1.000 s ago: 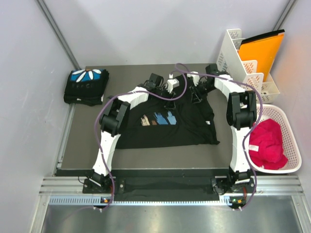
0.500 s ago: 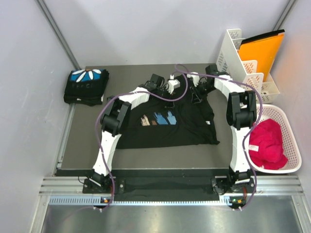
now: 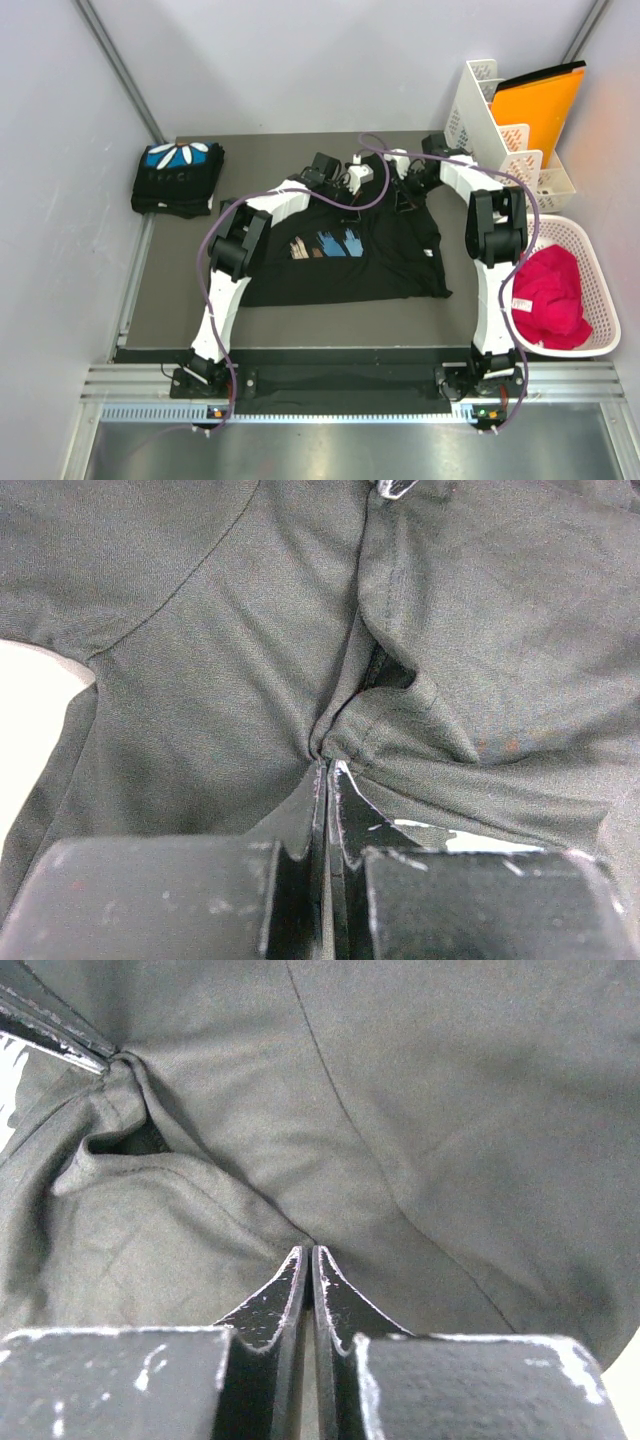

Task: Fold and stack the t-shirts
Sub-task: Fold the tshirt

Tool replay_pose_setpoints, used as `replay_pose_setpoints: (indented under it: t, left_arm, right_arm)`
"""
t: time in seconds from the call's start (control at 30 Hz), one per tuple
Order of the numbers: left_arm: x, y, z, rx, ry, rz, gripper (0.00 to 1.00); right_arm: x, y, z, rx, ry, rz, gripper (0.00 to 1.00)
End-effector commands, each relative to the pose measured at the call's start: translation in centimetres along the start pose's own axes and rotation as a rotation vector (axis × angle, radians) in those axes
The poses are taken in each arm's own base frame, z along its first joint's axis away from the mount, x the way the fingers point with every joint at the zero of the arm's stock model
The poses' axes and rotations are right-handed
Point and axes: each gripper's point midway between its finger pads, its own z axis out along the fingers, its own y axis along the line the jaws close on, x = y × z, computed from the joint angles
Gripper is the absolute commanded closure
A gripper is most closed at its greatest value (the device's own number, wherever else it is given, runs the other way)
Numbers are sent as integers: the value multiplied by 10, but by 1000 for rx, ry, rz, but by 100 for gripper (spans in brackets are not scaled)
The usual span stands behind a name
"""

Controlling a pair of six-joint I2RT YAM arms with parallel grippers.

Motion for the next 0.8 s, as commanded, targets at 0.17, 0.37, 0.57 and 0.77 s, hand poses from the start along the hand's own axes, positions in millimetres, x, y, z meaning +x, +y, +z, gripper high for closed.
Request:
replay_pose_setpoints:
  t: [0.17, 0.37, 0.57, 0.77]
  left_arm:
    - [-16, -3, -2, -23, -20, 49, 100]
    - [-27, 1, -9, -60, -39, 71, 100]
    - [-36, 1, -14, -73, -57, 79, 100]
    - [-39, 3, -18, -93, -56, 92, 100]
  right_arm:
    - [-29, 1, -7, 45, -61, -80, 100]
    - [-32, 2, -6, 49, -63, -86, 100]
    - [-36, -3, -7, 76, -67, -90, 100]
    - [-33, -10, -8, 116, -54, -93, 100]
